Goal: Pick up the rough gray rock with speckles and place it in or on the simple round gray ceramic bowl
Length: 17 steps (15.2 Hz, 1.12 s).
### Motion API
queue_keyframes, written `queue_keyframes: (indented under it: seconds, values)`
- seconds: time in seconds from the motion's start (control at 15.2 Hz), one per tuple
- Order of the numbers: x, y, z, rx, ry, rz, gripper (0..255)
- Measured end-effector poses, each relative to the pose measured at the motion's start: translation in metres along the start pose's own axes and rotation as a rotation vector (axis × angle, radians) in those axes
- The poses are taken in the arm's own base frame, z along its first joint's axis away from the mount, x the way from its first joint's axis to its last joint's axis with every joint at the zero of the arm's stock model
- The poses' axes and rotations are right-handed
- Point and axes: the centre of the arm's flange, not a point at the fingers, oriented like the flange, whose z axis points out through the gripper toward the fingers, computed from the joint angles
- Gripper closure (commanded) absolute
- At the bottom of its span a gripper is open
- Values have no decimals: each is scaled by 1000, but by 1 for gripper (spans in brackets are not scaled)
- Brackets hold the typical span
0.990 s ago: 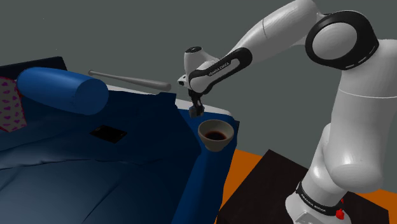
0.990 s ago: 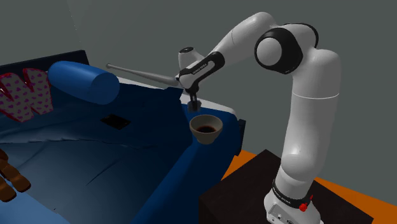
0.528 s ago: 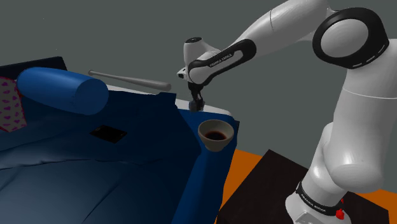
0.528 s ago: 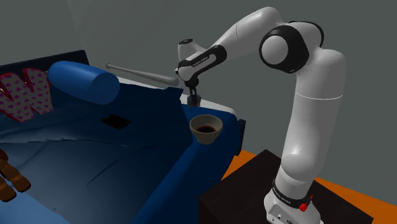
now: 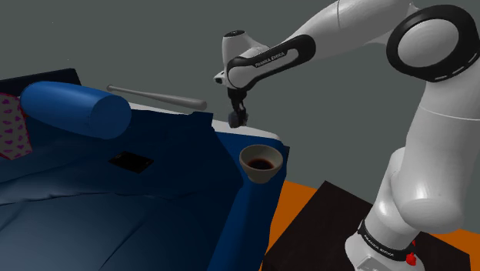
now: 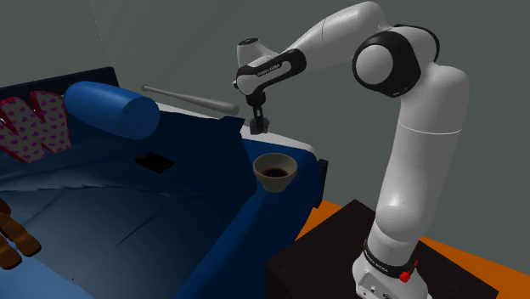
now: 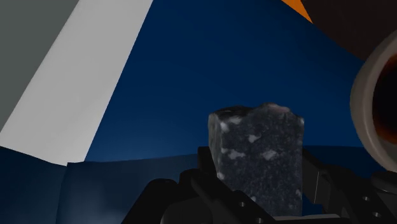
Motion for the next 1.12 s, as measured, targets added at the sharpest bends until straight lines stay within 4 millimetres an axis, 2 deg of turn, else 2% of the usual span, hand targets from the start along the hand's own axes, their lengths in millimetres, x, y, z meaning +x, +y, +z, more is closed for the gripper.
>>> queue_keyframes:
  seconds: [0.4,0.46,0.59,1.12]
  values:
    - [-3,6,-29,0,0,0,255]
    - [-5,1,-32,0,0,0,255]
    - [-11,-18,-36,0,0,0,255]
    - [-34,-114,-64,1,0,-1,255]
